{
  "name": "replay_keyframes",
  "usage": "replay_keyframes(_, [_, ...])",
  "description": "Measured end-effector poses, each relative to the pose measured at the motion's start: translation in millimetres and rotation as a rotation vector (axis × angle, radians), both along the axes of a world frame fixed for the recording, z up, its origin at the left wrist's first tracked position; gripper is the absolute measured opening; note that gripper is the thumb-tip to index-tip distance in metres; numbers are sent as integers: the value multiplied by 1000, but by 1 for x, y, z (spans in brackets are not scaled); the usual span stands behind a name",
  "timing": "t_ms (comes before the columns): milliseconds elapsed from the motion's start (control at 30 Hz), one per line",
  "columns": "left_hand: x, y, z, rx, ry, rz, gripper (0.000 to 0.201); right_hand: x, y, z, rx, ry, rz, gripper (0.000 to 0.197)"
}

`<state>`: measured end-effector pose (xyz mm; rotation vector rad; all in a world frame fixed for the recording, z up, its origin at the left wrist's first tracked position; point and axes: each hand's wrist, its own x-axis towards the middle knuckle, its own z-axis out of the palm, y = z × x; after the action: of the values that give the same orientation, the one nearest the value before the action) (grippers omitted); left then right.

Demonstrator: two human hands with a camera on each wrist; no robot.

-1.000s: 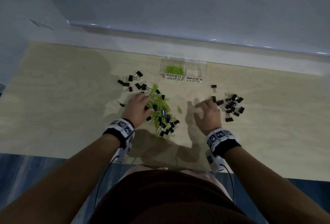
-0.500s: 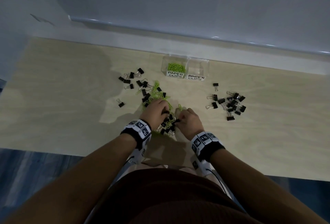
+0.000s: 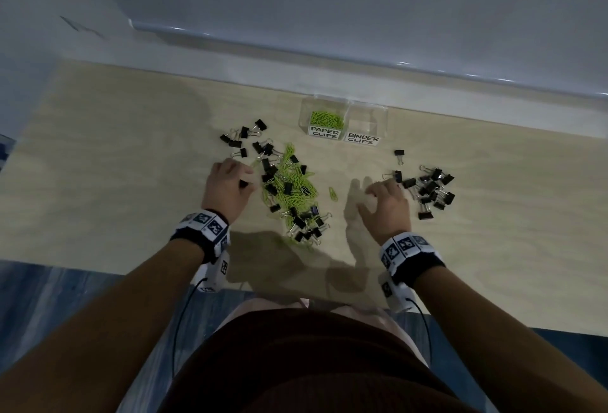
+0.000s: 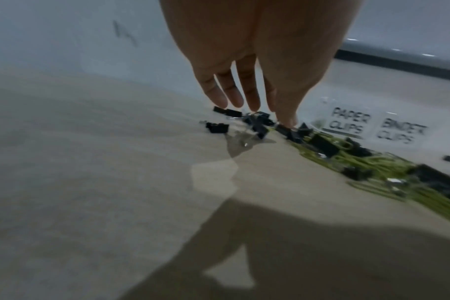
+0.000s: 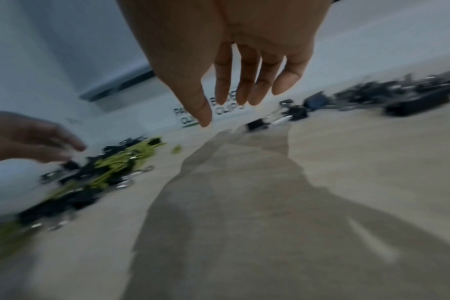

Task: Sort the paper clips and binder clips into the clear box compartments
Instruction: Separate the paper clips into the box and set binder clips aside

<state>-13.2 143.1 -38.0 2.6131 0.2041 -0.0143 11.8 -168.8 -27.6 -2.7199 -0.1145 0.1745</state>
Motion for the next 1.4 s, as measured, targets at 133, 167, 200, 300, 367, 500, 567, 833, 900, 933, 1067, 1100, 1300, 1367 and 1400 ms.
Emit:
replay_keyframes(133, [-11, -43, 10, -74, 133, -227, 26, -17, 44, 3, 4, 54, 299, 16])
replay_keyframes(167, [-14, -54, 9, -49, 178, -289, 29, -21, 53, 4, -25, 91, 343, 18])
replay_keyframes(200, [-16, -62, 6, -27, 212, -323, 33, -23, 61, 3, -50, 111, 368, 21])
replay_keyframes(300, [-17, -75, -2, 7, 251, -310, 37, -26, 76, 0, -93, 145, 376, 28])
replay_keyframes(367, [-17, -79, -4, 14, 224, -292, 32, -25, 80, 0, -105, 156, 371, 28])
replay_keyframes(500, [-18, -79, -3, -48, 164, -286, 21, -22, 84, 2, -82, 185, 360, 21])
replay_keyframes(567, [-19, -73, 0, -136, 131, -239, 16, -20, 85, 4, -22, 223, 338, 16])
replay_keyframes(833, [-15, -5, -1, -100, -1, 31, 18, -5, 67, 7, 354, 258, 70, 18])
replay_keyframes(900, [-16, 7, -6, -12, 0, 21, 21, 1, 53, 11, 405, 206, -8, 15])
replay_keyframes(933, [-18, 9, -7, 29, -9, 4, 22, 4, 42, 12, 406, 166, -53, 13])
replay_keyframes(1067, [-28, -12, -7, 53, -62, -200, 24, 16, -3, 5, 218, 52, -155, 6])
replay_keyframes(1100, [-30, -22, -6, 45, -27, -267, 25, 16, -11, 3, 132, 38, -146, 6])
replay_keyframes(1300, [-29, -76, -8, 77, 198, -586, 41, 4, 15, 6, -55, 18, 125, 18])
replay_keyframes(1367, [-27, -81, -8, 119, 234, -593, 45, 0, 36, 9, -11, 120, 297, 27])
replay_keyframes(1400, [-25, -82, -8, 145, 252, -602, 46, -1, 45, 10, -20, 186, 377, 33])
